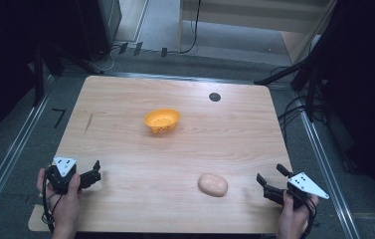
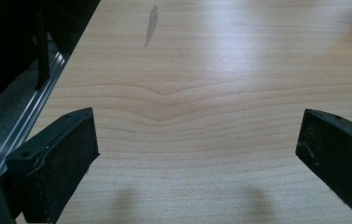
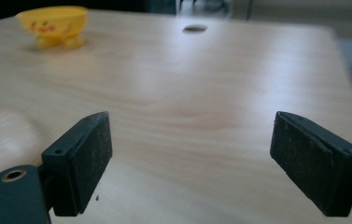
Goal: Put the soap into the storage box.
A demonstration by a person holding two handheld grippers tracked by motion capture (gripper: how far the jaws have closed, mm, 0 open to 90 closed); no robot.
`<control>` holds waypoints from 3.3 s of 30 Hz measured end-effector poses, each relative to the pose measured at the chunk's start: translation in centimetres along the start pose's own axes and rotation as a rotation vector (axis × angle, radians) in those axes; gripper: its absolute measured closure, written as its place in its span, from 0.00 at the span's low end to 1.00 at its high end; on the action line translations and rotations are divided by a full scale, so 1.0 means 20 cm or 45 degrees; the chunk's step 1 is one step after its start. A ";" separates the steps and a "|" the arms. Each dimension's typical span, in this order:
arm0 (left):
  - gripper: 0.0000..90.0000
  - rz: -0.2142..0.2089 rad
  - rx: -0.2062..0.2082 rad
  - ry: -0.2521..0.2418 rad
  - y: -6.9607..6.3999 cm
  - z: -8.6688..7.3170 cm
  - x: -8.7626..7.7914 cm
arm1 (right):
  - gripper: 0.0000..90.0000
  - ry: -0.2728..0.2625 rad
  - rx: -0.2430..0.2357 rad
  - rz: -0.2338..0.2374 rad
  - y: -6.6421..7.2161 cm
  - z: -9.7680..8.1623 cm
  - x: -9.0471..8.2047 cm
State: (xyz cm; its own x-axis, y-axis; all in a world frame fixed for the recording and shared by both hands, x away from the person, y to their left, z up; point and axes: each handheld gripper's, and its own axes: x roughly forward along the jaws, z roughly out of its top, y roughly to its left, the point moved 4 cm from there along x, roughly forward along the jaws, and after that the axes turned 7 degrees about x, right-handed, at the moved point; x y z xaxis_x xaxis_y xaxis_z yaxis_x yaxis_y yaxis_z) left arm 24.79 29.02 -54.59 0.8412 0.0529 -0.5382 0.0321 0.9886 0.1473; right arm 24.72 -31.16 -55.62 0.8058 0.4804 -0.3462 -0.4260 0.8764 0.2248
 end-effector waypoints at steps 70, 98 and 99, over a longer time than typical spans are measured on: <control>0.00 -0.062 0.003 0.015 -0.01 0.00 0.01 | 0.18 0.617 -0.411 0.514 0.39 0.09 0.25; 0.00 -0.071 -0.006 0.017 -0.01 0.01 0.01 | 0.23 0.677 -0.525 0.530 0.54 0.04 0.38; 0.00 -0.073 -0.009 0.018 -0.01 0.01 0.01 | 0.23 0.684 -0.529 0.543 0.54 0.03 0.38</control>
State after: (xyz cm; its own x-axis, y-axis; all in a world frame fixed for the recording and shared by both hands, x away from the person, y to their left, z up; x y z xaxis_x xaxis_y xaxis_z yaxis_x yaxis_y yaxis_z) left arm 25.09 28.81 -54.68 0.8302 -0.0017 -0.5574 0.0761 0.9910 0.1104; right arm 26.54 -18.02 -55.27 0.2756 0.6346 -0.7220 -0.8561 0.5037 0.1159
